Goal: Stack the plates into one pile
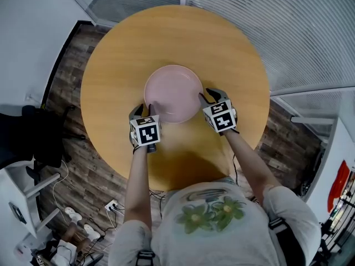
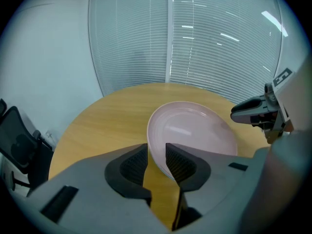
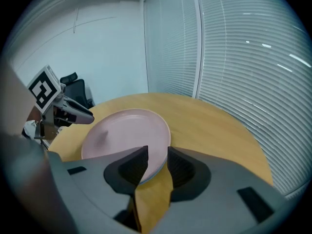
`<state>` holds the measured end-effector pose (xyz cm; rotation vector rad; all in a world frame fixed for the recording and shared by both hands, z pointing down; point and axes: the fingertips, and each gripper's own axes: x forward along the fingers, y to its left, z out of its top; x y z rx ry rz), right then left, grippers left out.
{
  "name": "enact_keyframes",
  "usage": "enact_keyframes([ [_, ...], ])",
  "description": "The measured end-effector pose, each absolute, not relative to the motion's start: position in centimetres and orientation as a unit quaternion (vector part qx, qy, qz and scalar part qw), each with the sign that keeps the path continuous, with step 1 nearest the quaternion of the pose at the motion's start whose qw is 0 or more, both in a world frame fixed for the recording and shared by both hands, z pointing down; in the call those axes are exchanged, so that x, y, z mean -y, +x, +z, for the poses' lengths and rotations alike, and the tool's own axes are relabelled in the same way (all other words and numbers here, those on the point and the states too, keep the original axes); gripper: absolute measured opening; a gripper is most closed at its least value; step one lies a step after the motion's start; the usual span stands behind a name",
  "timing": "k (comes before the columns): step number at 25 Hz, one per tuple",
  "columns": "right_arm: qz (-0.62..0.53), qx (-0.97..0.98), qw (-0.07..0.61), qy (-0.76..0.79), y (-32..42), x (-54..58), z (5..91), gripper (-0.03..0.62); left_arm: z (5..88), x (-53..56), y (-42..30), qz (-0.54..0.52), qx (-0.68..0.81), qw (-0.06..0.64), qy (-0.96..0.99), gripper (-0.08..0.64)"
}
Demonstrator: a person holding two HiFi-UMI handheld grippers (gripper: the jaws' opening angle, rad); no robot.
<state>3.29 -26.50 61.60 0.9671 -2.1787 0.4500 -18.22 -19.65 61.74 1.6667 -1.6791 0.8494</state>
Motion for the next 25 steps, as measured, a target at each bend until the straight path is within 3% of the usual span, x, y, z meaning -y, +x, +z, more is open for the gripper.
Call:
enact_keyframes([
  [11, 0.189, 0.883, 0.283, 0.322, 3.5, 18.7, 54.7, 0.060, 54.5, 13.4, -13.8, 0.223, 0.635, 0.319, 0.668, 0.074],
  [25, 0.153, 0.921, 0.214, 0.286, 4.3, 5.9, 47.5, 0.046, 47.6, 2.9, -6.5, 0.201, 0.583, 0.224, 0.754, 0.028],
])
